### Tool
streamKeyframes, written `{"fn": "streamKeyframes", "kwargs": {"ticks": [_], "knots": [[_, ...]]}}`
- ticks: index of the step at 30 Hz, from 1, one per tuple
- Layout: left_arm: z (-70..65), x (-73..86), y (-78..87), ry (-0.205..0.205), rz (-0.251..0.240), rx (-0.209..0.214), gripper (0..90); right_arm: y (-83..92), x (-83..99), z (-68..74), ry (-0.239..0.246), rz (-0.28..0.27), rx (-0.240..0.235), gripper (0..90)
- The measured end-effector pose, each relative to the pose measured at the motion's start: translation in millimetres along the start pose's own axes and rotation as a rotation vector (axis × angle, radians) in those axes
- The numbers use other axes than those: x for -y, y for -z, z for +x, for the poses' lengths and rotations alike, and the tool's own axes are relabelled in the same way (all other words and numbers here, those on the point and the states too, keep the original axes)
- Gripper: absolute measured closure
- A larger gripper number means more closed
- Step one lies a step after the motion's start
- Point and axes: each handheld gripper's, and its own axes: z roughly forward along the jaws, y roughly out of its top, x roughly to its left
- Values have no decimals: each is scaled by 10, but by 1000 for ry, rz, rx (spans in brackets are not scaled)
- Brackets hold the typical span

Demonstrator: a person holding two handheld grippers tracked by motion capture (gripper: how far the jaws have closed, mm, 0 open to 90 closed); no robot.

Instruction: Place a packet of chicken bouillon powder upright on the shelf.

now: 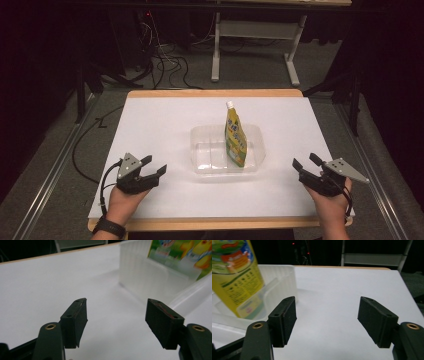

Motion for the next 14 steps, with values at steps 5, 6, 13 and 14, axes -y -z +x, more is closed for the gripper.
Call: {"fn": "streamKeyframes", "kwargs": {"ticks": [5, 6, 13, 14], "knots": [[90, 33, 33, 75, -21, -40, 329, -3, 30, -100, -35, -7, 23, 317], [82, 23, 19, 76, -24, -42, 329, -14, 27, -90, -32, -8, 14, 317], [32, 11, -18, 36, -10, -32, 323, -73, 37, -22, -9, 17, 8, 323], [37, 13, -13, 36, -11, -32, 323, -82, 42, -22, -7, 21, 12, 324]]}}
